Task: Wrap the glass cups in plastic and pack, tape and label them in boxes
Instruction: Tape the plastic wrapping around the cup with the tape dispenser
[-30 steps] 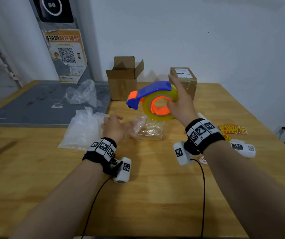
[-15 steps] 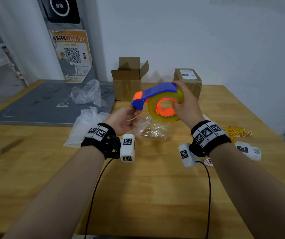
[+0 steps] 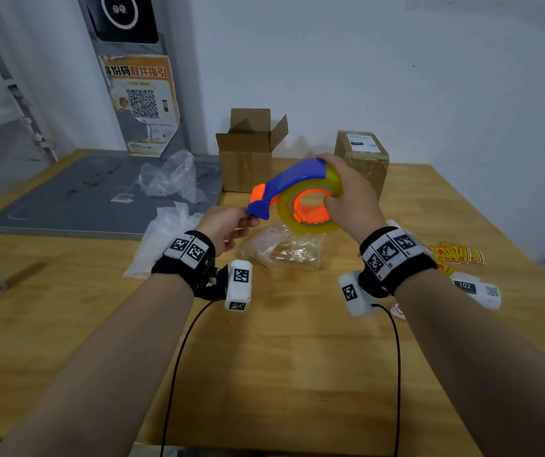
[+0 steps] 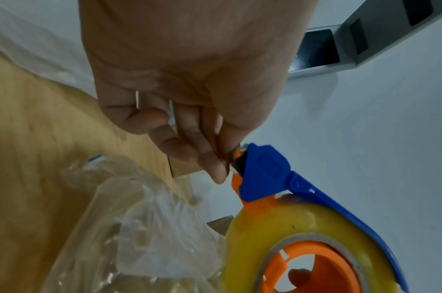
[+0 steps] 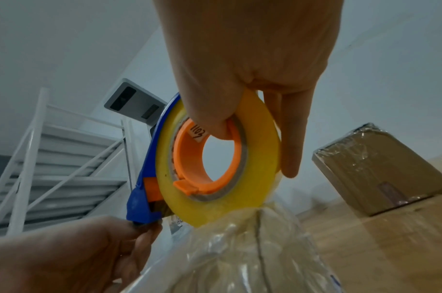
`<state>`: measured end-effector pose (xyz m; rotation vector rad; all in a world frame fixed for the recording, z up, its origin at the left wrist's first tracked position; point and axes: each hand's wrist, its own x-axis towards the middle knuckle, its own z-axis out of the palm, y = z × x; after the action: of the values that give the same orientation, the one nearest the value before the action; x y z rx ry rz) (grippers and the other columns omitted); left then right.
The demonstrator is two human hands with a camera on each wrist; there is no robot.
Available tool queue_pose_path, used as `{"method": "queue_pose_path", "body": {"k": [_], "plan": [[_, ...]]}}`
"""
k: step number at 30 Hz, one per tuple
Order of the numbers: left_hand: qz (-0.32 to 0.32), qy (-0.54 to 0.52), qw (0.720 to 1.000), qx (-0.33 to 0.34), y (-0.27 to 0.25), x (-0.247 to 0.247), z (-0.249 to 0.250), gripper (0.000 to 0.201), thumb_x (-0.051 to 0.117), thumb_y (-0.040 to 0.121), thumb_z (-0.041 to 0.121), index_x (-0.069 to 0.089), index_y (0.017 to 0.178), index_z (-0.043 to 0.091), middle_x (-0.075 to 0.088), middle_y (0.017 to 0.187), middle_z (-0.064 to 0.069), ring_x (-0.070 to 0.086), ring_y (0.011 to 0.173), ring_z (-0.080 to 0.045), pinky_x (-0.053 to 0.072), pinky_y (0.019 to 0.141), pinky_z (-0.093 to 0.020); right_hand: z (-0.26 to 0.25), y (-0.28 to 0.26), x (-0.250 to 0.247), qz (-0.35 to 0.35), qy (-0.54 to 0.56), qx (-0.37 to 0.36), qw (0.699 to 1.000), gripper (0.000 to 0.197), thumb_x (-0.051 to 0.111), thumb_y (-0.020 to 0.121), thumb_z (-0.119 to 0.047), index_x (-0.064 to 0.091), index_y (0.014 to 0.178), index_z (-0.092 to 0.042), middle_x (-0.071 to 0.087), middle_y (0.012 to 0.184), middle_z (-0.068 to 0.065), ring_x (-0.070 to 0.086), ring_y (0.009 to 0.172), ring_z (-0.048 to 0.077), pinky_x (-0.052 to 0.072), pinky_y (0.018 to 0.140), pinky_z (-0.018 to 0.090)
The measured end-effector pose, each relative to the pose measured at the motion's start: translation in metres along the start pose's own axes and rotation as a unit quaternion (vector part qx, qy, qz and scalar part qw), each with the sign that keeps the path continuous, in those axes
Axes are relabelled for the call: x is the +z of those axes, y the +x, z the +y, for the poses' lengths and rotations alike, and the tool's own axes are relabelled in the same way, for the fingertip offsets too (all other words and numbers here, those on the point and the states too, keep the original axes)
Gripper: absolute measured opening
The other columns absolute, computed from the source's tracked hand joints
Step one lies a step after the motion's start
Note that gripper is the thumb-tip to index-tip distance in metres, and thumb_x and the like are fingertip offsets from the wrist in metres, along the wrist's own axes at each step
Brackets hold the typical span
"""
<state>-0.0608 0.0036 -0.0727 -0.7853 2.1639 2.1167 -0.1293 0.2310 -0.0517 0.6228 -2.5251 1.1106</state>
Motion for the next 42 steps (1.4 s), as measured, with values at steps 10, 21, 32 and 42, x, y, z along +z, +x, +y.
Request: {"method": "queue_pose_path", "body": {"k": [10, 21, 32, 42], "plan": [[0.024, 0.024, 0.999, 0.02, 0.0, -0.009, -0.006, 0.016, 0.065, 0.098, 0.02, 0.073, 0.085, 0.015, 0.071, 0.077, 0.001, 0.061, 0.069, -0.012, 0.038, 0.063, -0.026, -0.008, 0.0, 0.003, 0.0, 0.007, 0.074, 0.997, 0.067, 0.06, 0.081, -0.006, 0.049, 0.136, -0.044, 0.067, 0.109, -0.004, 0.067, 0.091, 0.025, 0.058, 0.079, 0.043], [-0.012, -0.063, 0.997, 0.044, 0.002, 0.002, -0.008, 0.018, 0.052, 0.106, 0.021, 0.064, 0.099, 0.008, 0.077, 0.095, -0.006, 0.075, 0.086, -0.026, 0.059, 0.072, -0.034, 0.007, -0.019, 0.034, 0.112, 0.263, 0.202, 0.937, 0.043, 0.071, 0.085, -0.003, 0.06, 0.122, -0.021, 0.07, 0.103, -0.001, 0.068, 0.09, 0.014, 0.051, 0.073, 0.026], [0.009, -0.075, 0.995, 0.059, 0.005, 0.013, -0.027, 0.032, 0.039, 0.11, 0.016, 0.063, 0.118, -0.004, 0.076, 0.09, -0.011, 0.074, 0.076, -0.02, 0.062, 0.064, -0.029, 0.002, -0.007, 0.025, 0.128, 0.197, 0.168, 0.957, 0.043, 0.061, 0.087, 0.001, 0.061, 0.125, -0.018, 0.061, 0.094, -0.016, 0.059, 0.081, -0.002, 0.051, 0.069, 0.021], [0.021, -0.046, 0.997, 0.051, 0.01, 0.01, -0.031, 0.026, 0.046, 0.109, 0.013, 0.061, 0.09, 0.002, 0.075, 0.082, -0.01, 0.068, 0.075, -0.022, 0.061, 0.059, -0.031, 0.016, -0.004, -0.02, 0.136, 0.08, 0.125, 0.979, 0.061, 0.063, 0.075, -0.002, 0.064, 0.127, -0.034, 0.07, 0.116, -0.007, 0.066, 0.106, 0.019, 0.057, 0.086, 0.036]]}}
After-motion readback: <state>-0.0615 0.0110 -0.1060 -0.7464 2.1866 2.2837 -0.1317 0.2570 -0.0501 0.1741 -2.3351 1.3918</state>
